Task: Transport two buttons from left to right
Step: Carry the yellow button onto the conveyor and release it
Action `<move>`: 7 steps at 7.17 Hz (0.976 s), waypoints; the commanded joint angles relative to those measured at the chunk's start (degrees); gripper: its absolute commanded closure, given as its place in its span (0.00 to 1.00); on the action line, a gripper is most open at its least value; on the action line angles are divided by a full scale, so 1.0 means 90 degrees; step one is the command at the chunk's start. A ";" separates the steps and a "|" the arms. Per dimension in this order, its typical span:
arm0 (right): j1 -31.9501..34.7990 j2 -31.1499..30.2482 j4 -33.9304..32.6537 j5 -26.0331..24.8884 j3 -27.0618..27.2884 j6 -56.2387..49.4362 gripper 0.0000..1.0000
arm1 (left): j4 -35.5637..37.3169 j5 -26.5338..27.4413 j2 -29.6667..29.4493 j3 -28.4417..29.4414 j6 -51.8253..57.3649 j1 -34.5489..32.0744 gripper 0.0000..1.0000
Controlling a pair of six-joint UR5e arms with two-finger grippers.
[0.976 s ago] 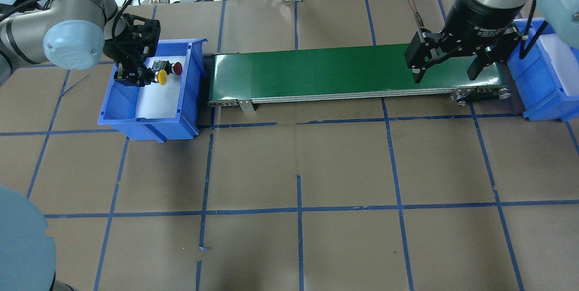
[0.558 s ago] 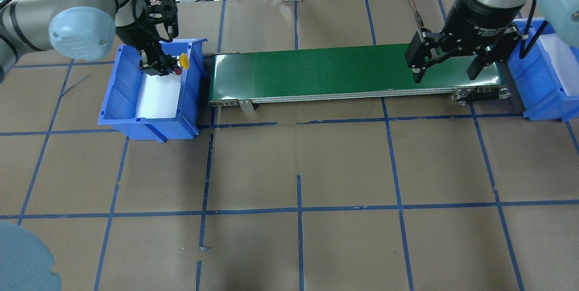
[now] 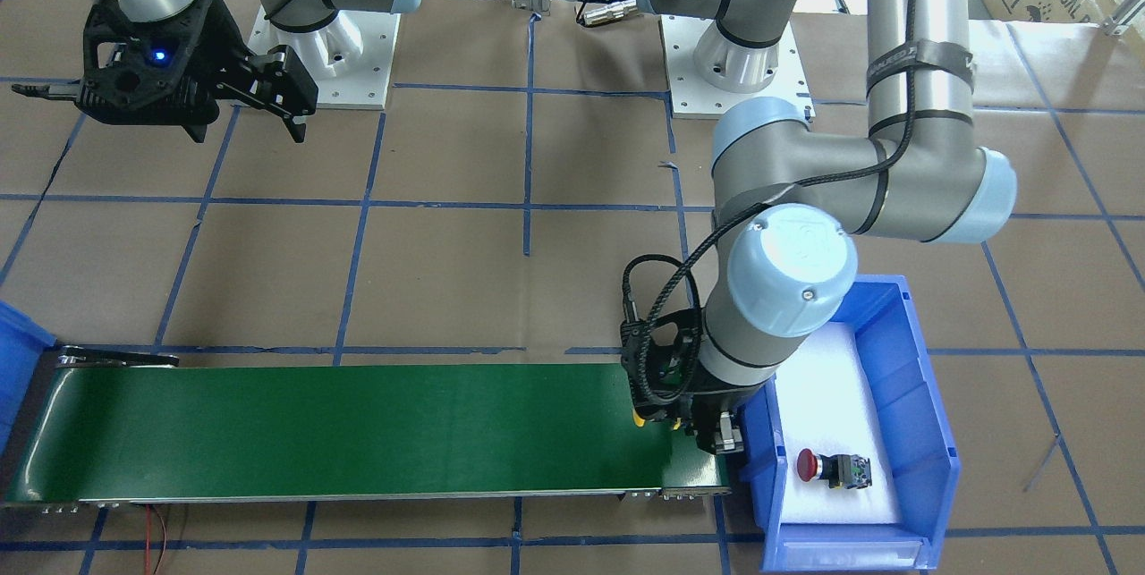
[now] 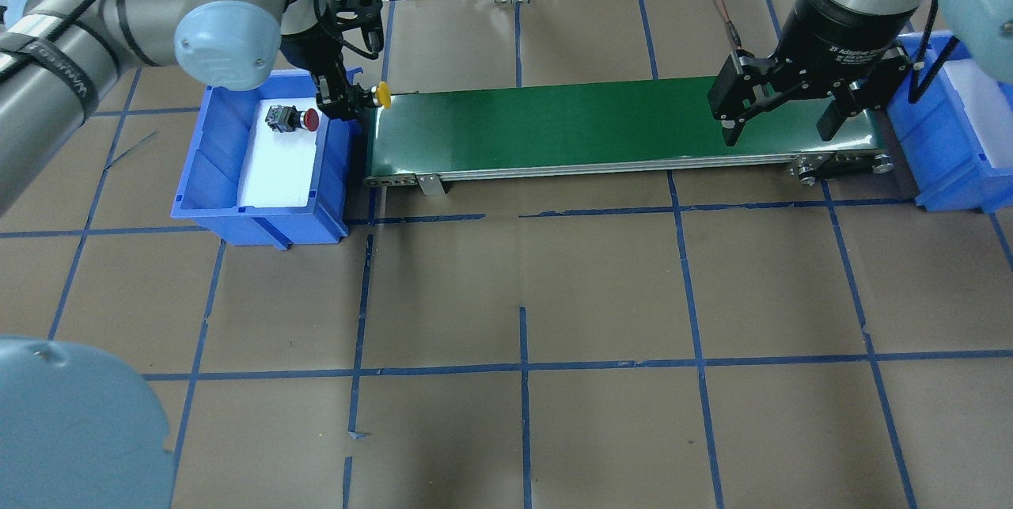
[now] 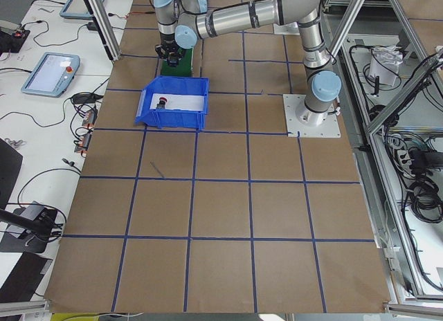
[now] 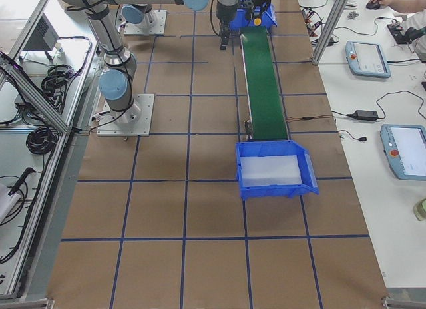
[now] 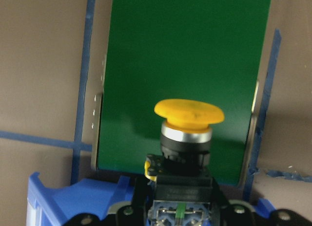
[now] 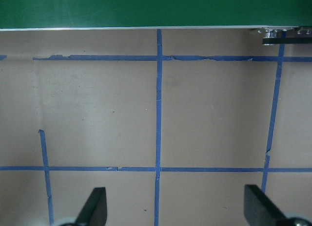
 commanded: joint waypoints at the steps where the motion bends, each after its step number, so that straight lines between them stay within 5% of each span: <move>1: 0.0048 -0.0011 -0.0005 0.0034 -0.0001 0.0046 0.00 | 0.0095 0.0021 -0.0384 0.0151 -0.0053 -0.0517 0.91; 4: 0.0398 -0.0187 -0.0015 0.0025 -0.0001 0.0289 0.00 | 0.0125 0.0079 -0.0424 0.0093 -0.0210 -0.0676 0.89; 6: 0.0683 -0.0129 -0.0257 0.0015 -0.0021 0.0477 0.00 | 0.0164 0.0070 -0.0570 -0.0043 -0.0219 -0.0696 0.49; 7: 0.0635 0.0007 -0.0510 0.0005 -0.0069 0.0380 0.00 | 0.0126 0.0060 -0.0484 -0.0063 -0.0258 -0.0676 0.10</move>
